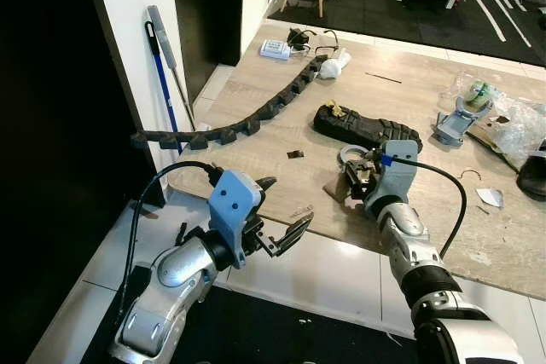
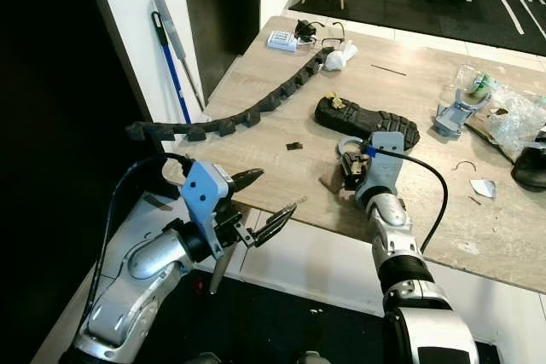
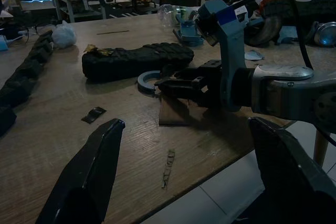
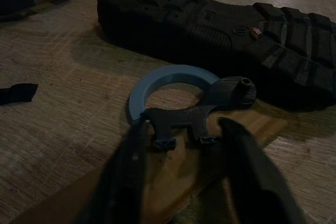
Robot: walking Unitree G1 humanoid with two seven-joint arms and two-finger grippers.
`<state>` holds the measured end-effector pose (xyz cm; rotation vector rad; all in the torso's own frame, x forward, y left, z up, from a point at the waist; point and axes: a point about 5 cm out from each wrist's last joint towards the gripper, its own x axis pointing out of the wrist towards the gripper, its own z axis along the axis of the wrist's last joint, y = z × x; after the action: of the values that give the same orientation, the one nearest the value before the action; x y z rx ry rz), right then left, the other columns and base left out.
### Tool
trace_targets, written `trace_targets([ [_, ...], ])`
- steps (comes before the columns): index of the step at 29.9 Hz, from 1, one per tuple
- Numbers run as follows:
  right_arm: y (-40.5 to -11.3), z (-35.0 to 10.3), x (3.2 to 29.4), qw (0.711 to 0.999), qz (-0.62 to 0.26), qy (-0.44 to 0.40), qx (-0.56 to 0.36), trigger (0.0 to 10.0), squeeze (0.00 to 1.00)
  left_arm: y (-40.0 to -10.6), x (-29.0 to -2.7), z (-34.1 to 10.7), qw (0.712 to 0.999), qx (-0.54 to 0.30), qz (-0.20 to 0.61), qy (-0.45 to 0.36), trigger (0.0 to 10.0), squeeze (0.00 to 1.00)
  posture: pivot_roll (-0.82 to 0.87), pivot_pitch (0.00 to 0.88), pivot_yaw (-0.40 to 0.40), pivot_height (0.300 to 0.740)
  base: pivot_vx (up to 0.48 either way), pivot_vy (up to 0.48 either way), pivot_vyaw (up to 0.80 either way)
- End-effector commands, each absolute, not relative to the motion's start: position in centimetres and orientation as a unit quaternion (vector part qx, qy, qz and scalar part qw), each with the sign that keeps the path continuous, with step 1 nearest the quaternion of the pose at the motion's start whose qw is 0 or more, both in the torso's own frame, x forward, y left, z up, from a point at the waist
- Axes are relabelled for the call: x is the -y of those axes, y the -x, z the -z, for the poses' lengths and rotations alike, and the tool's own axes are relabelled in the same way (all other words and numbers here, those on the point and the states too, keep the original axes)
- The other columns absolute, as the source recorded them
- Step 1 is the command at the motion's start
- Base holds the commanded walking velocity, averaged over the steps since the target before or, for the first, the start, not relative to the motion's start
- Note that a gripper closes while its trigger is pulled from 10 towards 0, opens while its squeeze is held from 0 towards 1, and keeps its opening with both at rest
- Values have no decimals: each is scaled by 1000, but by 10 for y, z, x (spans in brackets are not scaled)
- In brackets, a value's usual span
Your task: Picking trash to rubbish bin
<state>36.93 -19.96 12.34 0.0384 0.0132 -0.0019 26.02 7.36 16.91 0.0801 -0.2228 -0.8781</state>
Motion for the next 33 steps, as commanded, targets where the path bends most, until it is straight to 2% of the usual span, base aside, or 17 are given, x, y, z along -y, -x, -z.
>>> trace_targets([
  [1,-366,-113,204,999,5,-21,-30,0,0,-258,-72,-164,895,98,433,-46,10000,0,28,119,-30,740,0,0,0],
  [9,-367,-115,203,999,4,-27,-26,0,0,-258,-71,-163,894,95,435,-45,10000,0,28,120,-30,740,0,0,0],
  [14,-372,-131,194,999,-13,-42,9,0,0,-261,-74,-165,902,98,418,-40,10000,0,29,122,-30,740,0,0,0],
  [16,-376,-152,183,996,-39,-52,57,0,0,-270,-83,-168,924,104,368,-32,10000,0,29,122,-30,740,0,0,0],
  [17,-376,-152,183,996,-39,-52,57,0,0,-270,-83,-168,924,104,368,-32,10000,0,29,122,-30,740,0,0,0],
  [19,-375,-189,171,983,-73,-71,153,0,0,-283,-98,-172,949,112,293,-29,10000,0,27,130,-35,740,0,0,0],
  [20,-375,-189,171,983,-73,-71,153,0,0,-283,-98,-172,949,112,293,-29,10000,0,27,130,-35,740,0,0,0],
  [21,-372,-204,167,975,-87,-79,191,0,0,-287,-106,-173,957,115,264,-20,10000,0,25,134,-37,740,0,0,0],
  [22,-364,-220,160,966,-98,-48,234,3922,0,-291,-117,-177,968,122,218,2,10000,0,22,129,-37,740,0,0,0],
  [23,-364,-220,160,966,-98,-48,234,3922,0,-291,-117,-177,968,122,218,2,10000,0,22,129,-37,740,0,0,0],
  [24,-361,-219,156,967,-106,-23,229,10000,0,-290,-124,-179,973,128,190,20,10000,0,19,129,-35,740,0,0,0],
  [27,-357,-218,153,966,-113,-4,234,10000,0,-290,-131,-177,978,125,164,15,10000,0,17,137,-31,740,0,0,0],
  [28,-349,-217,148,960,-119,27,250,10000,0,-290,-143,-169,988,101,119,-7,10000,0,20,139,-30,740,0,0,0],
  [29,-349,-217,148,960,-119,27,250,10000,0,-290,-143,-169,988,101,119,-7,10000,0,20,139,-30,740,0,0,0],
  [31,-343,-214,148,962,-107,18,251,10000,0,-293,-156,-159,995,71,69,-20,10000,0,23,141,-34,740,0,0,0],
  [33,-339,-209,150,965,-93,4,243,10000,0,-294,-160,-160,995,82,47,-16,10000,0,21,142,-35,740,0,0,-800],
])
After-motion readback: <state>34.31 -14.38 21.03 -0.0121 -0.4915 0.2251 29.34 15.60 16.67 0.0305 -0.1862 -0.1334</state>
